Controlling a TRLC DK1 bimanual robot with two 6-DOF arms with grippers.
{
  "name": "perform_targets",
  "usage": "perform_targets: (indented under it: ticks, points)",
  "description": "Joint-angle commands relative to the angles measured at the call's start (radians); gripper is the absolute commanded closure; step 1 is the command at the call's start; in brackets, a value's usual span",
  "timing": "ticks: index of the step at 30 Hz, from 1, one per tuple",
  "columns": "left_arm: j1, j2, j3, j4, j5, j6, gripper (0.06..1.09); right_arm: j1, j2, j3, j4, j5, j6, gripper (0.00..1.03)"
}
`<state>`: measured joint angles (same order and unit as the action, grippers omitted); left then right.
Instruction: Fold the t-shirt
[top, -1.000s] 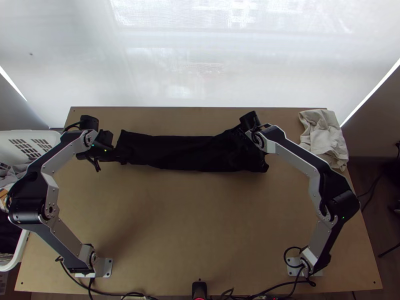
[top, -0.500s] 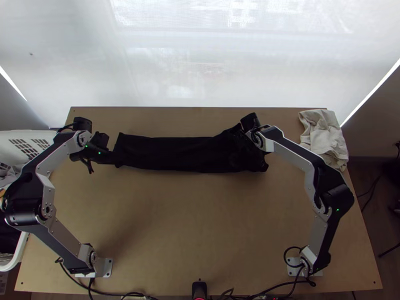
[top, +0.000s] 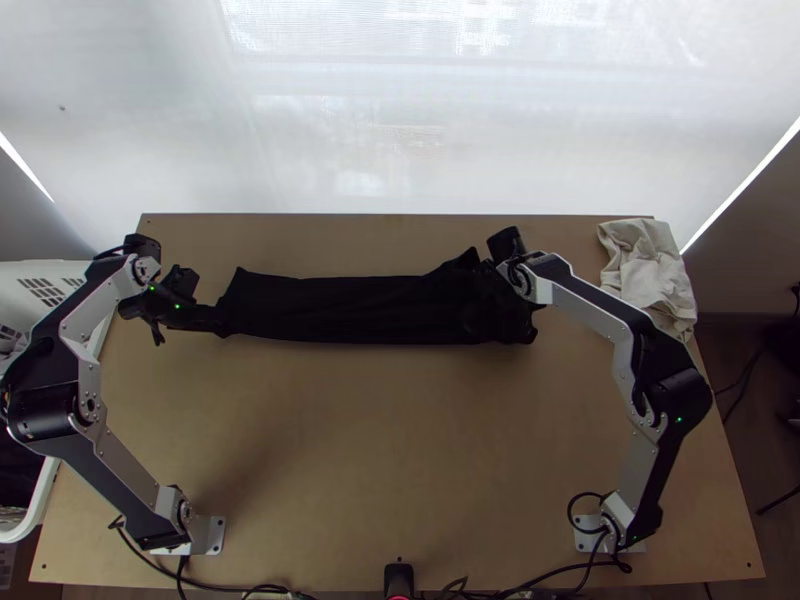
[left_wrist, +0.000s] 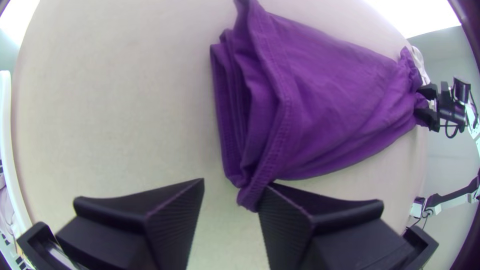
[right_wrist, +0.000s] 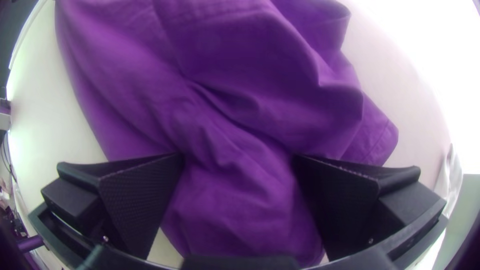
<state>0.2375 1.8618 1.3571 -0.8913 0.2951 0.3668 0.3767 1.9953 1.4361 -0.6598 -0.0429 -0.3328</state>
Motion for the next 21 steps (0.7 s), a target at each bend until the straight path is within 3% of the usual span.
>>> perform_targets:
  ticks: [1, 2, 9, 15, 21]
  points:
    - [0.002, 0.013, 0.031, -0.058, 0.022, -0.035, 0.17, 0.004, -0.084, -0.031, -0.038, 0.0, 0.003, 0.04]
    - [0.003, 0.011, 0.036, -0.069, 0.036, -0.045, 0.11, 0.008, -0.102, -0.031, -0.043, 0.0, 0.003, 0.04]
    - [0.045, -0.001, 0.094, -0.103, 0.177, -0.155, 0.11, 0.051, -0.19, -0.002, -0.083, 0.0, 0.003, 0.04]
    - [0.031, 0.027, 0.264, -0.147, 0.308, -0.273, 0.11, 0.091, -0.208, 0.06, -0.146, -0.009, 0.0, 0.04]
    - [-0.012, 0.102, 0.349, -0.129, 0.323, -0.344, 0.11, 0.134, -0.185, 0.188, -0.184, -0.017, 0.005, 0.04]
